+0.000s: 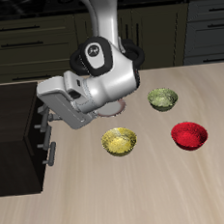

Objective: Open the top drawer of the wooden cabinet

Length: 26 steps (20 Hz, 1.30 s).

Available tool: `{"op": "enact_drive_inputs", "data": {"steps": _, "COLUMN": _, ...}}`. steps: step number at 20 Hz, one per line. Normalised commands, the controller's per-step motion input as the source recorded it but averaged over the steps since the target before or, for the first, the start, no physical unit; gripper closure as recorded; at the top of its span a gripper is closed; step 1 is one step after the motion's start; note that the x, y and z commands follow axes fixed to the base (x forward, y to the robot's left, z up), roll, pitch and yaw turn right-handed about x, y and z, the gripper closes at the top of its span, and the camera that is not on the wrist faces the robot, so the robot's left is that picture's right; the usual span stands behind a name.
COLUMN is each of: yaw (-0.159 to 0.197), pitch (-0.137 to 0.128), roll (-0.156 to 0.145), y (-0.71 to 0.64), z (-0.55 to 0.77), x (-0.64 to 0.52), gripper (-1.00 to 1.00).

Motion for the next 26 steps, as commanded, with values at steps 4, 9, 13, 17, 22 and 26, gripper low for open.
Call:
{"op": "enact_drive_inputs", "data": {"steps": 4, "yaw": -0.002, "pitch": -0.004, "roll": 0.050, "y": 0.29, "z": -0.03, "x": 0.11, "gripper": 1.00}}
{"op": "enact_drive_inputs", "data": {"steps": 9, "yaw": -0.006, "pitch": -0.004, "roll": 0.035, "y": 0.20, "z": 0.00, "x": 0.07, "gripper": 1.00}}
{"op": "enact_drive_inputs", "data": {"steps": 13, "yaw": -0.015, "pitch": 0.003, "roll": 0.006, "y": 0.08, "z": 0.01, "x": 0.06, "gripper": 1.00}}
{"op": "enact_drive_inputs", "data": {"steps": 17, "yaw": -0.006, "pitch": -0.011, "roll": 0.016, "y": 0.18, "z": 0.05, "x": 0.03, "gripper": 1.00}}
{"op": "enact_drive_inputs", "data": {"steps": 22, "yaw": -0.004, "pitch": 0.002, "roll": 0.034, "y": 0.28, "z": 0.01, "x": 0.09, "gripper": 1.00}}
{"op": "enact_drive_inputs", "data": {"steps": 26, "yaw": 0.002, "pitch": -0.028, "roll": 0.019, "y": 0.21, "z": 0.09, "x": 0.02, "gripper": 1.00}}
